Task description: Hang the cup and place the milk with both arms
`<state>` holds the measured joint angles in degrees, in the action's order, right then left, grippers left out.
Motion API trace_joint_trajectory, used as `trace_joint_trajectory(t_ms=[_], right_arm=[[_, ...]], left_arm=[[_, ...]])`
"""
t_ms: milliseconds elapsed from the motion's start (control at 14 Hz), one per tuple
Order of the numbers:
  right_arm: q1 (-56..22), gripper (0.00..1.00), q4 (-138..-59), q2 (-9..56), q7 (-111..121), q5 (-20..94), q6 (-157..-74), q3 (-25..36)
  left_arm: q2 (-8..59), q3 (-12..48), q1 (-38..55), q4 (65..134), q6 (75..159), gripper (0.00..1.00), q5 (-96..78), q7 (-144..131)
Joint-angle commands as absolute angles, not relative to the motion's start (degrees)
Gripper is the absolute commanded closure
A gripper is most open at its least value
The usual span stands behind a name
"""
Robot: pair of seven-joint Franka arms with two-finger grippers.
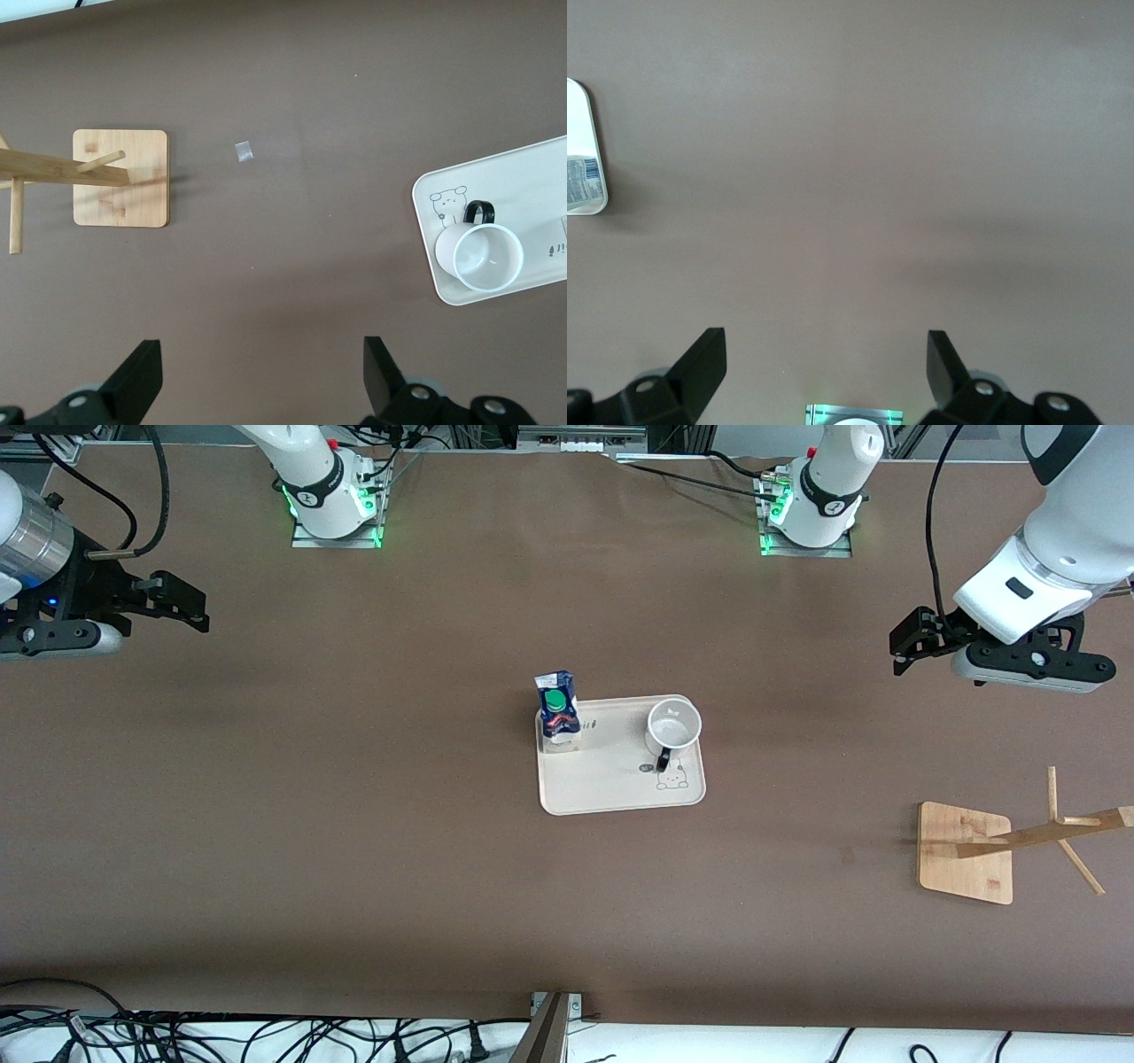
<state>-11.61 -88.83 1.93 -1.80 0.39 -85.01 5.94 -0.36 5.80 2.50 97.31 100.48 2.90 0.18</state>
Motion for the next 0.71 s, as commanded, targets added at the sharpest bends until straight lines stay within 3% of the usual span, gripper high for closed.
trace_joint_trajectory(t_ms=[0,429,643], right_arm=[[-11.3,0.0,-88.5,2.2,-1.9,0.4,-85.6,5.5],[-11.4,0.0,-87.7,2.3,-1.9,0.4,-85.8,5.5],[-11.6,0.0,-87.7,3.9,-0.9,0.3,-86.7,5.4]], left_arm=[[0.2,6.1,2.2,95.5,98.5,0.0,4.2,0.4],[0.2,6.2,2.5,95.4,98.3,0.0,3.7,0.3],[0.4,6.2,2.8,95.5,94.3,0.0,3.6,0.4]])
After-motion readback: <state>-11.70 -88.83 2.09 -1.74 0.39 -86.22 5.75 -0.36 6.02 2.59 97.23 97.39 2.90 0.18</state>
